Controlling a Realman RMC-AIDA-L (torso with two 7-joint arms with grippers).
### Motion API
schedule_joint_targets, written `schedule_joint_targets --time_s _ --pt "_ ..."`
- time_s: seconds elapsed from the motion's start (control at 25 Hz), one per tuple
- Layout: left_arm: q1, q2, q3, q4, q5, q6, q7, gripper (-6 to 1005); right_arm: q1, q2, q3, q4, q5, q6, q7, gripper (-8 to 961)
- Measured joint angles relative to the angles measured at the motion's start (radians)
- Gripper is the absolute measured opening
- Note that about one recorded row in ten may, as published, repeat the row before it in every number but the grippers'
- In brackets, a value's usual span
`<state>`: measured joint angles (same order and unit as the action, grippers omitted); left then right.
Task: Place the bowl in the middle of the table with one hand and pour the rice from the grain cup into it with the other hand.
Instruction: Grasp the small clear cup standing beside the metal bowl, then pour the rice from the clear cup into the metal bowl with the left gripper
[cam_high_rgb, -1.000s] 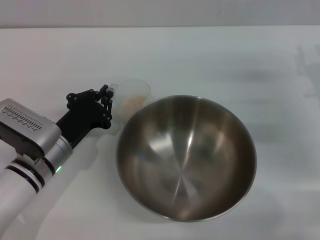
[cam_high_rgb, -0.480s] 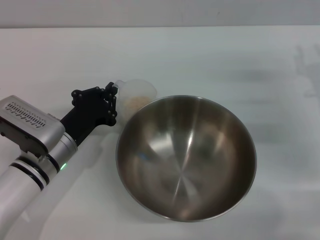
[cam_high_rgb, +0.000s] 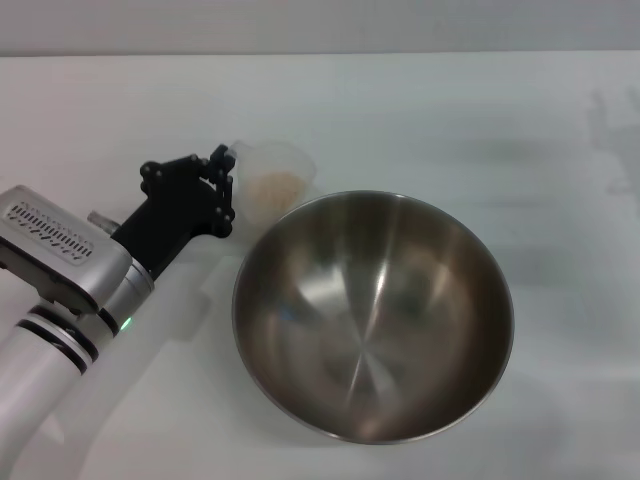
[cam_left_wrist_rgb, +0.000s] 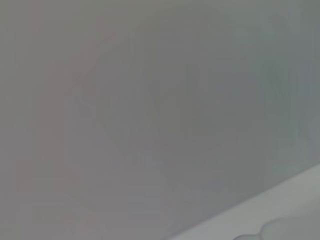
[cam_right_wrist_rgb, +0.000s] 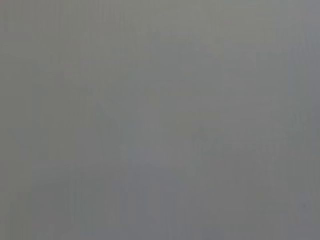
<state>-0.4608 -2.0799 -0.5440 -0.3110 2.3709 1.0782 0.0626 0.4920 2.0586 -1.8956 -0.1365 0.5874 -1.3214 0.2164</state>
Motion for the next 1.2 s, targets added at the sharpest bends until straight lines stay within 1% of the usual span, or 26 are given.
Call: schedule_joint_targets --time_s 0.04,0.12,0.28,0.52,0.64,0.68,1.0,1.04,1.2 --pt "0.000 0.000 0.000 0.000 0.000 0.000 0.000 23 0.000 0.000 0.000 0.000 0.000 0.000 0.000 478" --pt "-0.001 0.000 -0.015 0.000 -0.001 0.038 0.053 24 0.002 0.000 0.000 0.000 0.000 -0.002 0.000 478" --pt "-0.005 0.000 -0.043 0.000 0.002 0.136 0.160 25 0.005 0.000 0.000 0.001 0.002 -0.002 0.000 478" --pt "-0.014 0.003 -0.036 0.007 0.016 0.311 0.295 26 0.012 -0.003 0.000 0.002 0.005 -0.002 0.000 478" --pt "-0.015 0.002 -0.035 0.008 0.033 0.348 0.333 27 0.017 -0.005 0.001 0.002 0.005 0.001 -0.008 478" --pt "-0.015 0.001 -0.035 0.008 0.063 0.382 0.391 27 0.019 -0.005 0.001 0.002 0.005 0.002 -0.010 478" --pt "-0.010 0.000 -0.036 0.001 0.155 0.478 0.592 29 0.033 -0.011 0.002 0.007 0.007 0.006 -0.025 477" --pt "-0.010 0.000 -0.036 0.001 0.155 0.478 0.592 29 0.034 -0.011 0.002 0.007 0.007 0.007 -0.035 477" --pt "-0.007 0.000 -0.036 0.000 0.222 0.488 0.702 30 0.041 -0.012 0.002 0.002 0.008 0.008 -0.064 477"
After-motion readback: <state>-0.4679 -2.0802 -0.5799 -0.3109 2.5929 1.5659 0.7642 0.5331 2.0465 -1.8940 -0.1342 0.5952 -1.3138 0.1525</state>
